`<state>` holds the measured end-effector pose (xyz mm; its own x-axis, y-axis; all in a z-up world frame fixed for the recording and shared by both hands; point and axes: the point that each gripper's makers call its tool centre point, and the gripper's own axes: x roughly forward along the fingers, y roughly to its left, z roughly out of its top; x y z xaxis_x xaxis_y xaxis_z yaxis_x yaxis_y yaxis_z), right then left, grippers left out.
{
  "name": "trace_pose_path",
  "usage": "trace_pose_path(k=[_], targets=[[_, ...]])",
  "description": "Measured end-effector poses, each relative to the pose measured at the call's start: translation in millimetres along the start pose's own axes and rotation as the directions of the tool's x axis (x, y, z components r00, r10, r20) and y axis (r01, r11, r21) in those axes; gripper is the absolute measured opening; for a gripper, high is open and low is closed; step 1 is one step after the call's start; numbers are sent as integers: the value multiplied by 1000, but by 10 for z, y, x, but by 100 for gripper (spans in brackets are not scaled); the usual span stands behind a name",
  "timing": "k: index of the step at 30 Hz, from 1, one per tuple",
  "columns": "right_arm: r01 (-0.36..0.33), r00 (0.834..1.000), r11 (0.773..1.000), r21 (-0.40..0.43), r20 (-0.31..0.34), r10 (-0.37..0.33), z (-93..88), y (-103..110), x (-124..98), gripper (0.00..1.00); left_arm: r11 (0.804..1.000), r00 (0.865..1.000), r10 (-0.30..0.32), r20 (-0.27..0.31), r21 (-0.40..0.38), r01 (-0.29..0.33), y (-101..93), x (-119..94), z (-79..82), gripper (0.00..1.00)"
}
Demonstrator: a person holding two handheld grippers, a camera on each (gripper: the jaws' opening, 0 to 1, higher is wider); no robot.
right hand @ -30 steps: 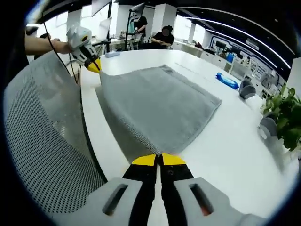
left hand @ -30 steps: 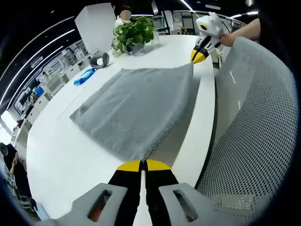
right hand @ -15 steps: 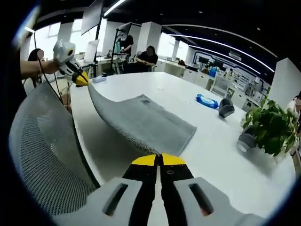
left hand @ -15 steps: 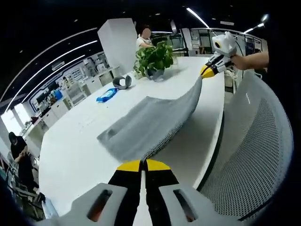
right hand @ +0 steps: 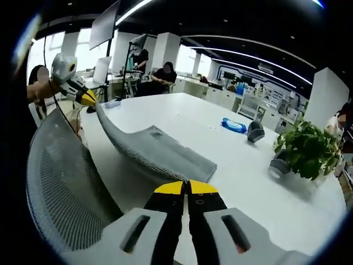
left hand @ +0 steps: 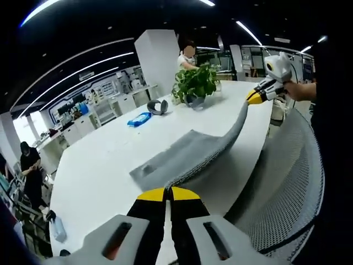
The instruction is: Fold the towel on the table until its edges align and the towel forms a compact rectangular stack.
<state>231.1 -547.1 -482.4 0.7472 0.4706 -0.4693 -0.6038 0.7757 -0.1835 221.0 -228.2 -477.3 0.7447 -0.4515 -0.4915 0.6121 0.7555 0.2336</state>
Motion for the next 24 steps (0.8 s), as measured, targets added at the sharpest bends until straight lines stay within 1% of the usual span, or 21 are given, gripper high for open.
trace_pose_path(k=[5,10,13,18,24], targets=[[0,1000,999,35,-1,0,0,84,-133,0,1000,1000,6,-5,-29,-7,-73,-150,-2,2],[-12,1000,1000,15,-15,12,10,190,-251,0,999,1000,13,-19,-45,-14,-92,-250,-4,1],[-22,1000,1000,16,-20,23,2,224,-291,0,999,999,14,-30,-35,-15,-112,-286,-13,1],[-20,1000,999,42,-11,21,12,207,-276,0,999,999,18,-31,-36,-20,-101,-286,-4,2],[-12,1000,999,37,-5,12,57,129,-166,0,1000,999,19,-39,-24,-20,-46,-206,-45,2]])
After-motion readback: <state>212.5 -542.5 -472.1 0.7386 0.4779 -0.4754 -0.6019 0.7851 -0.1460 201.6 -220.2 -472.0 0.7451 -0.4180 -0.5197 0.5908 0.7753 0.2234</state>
